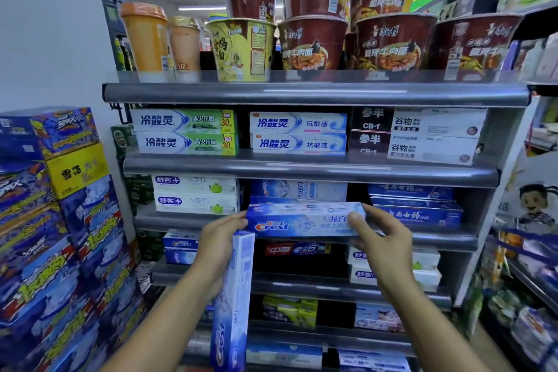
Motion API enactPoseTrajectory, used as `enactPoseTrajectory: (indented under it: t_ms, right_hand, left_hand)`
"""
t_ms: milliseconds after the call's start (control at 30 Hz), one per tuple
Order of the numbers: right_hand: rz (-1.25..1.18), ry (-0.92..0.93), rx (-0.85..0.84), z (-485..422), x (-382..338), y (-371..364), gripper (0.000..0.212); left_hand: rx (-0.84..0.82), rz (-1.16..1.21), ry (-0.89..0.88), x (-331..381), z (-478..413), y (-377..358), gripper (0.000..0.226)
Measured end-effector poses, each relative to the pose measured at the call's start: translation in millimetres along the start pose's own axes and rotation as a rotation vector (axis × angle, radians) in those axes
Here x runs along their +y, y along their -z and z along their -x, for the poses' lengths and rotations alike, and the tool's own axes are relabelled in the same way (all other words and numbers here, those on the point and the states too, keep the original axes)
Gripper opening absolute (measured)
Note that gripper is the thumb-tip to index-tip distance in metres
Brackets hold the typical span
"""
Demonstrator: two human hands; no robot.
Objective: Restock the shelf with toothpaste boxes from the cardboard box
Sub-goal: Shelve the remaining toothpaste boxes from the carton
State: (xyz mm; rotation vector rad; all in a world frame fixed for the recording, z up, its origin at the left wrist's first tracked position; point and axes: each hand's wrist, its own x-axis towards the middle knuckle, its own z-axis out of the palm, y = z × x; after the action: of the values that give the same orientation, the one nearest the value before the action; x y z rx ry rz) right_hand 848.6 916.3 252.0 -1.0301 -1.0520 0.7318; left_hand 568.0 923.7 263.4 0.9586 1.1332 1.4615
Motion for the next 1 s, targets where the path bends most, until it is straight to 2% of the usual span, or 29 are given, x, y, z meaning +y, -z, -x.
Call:
enactPoseTrajectory:
  t_ms: [100, 200, 500, 700, 833, 900, 1000]
  right_hand:
    - [0.282, -0.002, 0.039, -13.9, 6.5, -7.6, 0.045]
    - [0.313, -0.003, 0.053, -26.9, 9.4, -18.4, 0.051]
    - [0.432, -0.005, 0.134, -59.1, 9.2, -35.6, 0.028]
    - [0.560, -0.033, 0.119, -68.4, 9.6, -42.2, 0.029]
    - [0.706, -0.053, 0.060, -65.7, 14.0, -39.5, 0.028]
    - [0.740, -0.047, 0.045, -62.7, 9.7, -39.6, 0.030]
    - [0.722, 0.061, 0.099, -46.1, 2.9, -39.9, 0.033]
  left_hand:
    - [0.032, -0.084, -0.034, 5.6, -21.8, -0.8, 0.025]
    - [0.016, -0.137, -0.079, 9.1, -37.9, -3.9, 0.031]
    - [-0.001, -0.265, -0.081, 9.4, -62.2, -8.5, 0.041]
    - [-0.013, -0.355, -0.072, 10.1, -70.0, -19.1, 0.039]
    - [-0.043, -0.456, -0.088, 0.0, -72.0, -17.9, 0.051]
    - [-0.004, -0.417, -0.087, 0.1, -72.8, -15.3, 0.042]
    - [0.103, -0.278, -0.097, 3.7, -67.4, -13.7, 0.016]
